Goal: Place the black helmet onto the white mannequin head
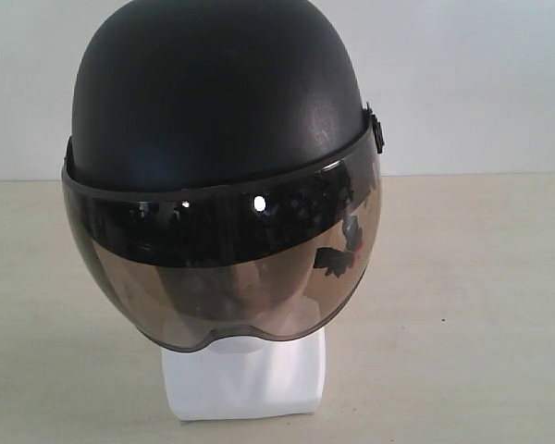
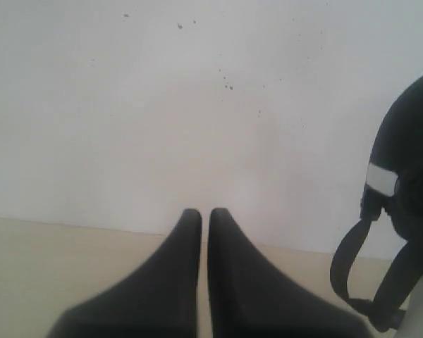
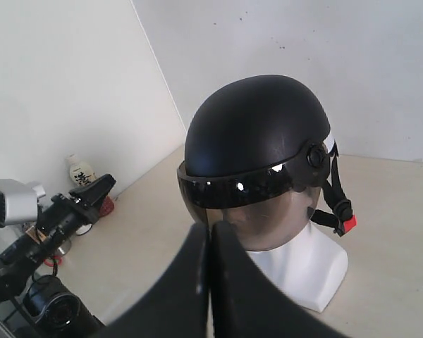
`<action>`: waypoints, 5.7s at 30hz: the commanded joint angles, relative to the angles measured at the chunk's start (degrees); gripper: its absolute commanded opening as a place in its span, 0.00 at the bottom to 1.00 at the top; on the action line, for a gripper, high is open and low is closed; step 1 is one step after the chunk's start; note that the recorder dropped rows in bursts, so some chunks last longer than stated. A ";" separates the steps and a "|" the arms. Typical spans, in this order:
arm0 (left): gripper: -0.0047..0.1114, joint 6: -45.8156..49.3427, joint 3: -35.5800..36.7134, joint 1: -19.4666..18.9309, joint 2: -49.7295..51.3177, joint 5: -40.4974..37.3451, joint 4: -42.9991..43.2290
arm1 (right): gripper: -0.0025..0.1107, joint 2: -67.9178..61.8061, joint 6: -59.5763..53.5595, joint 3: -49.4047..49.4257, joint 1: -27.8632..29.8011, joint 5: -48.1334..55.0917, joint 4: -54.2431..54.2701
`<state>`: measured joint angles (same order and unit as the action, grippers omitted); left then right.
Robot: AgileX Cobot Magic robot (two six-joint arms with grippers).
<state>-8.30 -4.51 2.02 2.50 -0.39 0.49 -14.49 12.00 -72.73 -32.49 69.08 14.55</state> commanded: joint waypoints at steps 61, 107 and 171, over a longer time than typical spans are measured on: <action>0.08 7.89 4.51 -0.27 -2.50 -16.60 0.31 | 0.02 0.16 -0.33 0.07 -0.01 -1.72 0.04; 0.08 7.89 4.51 -0.27 -2.50 -16.60 0.31 | 0.02 8.02 -25.13 72.73 -0.01 -61.92 -7.67; 0.08 7.89 4.51 -0.27 -2.50 -16.60 0.39 | 0.02 14.49 -15.91 72.73 39.33 -49.56 -4.67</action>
<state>-0.65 -0.15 1.93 0.17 -16.92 1.32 -0.31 -3.94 0.07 6.60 19.70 9.79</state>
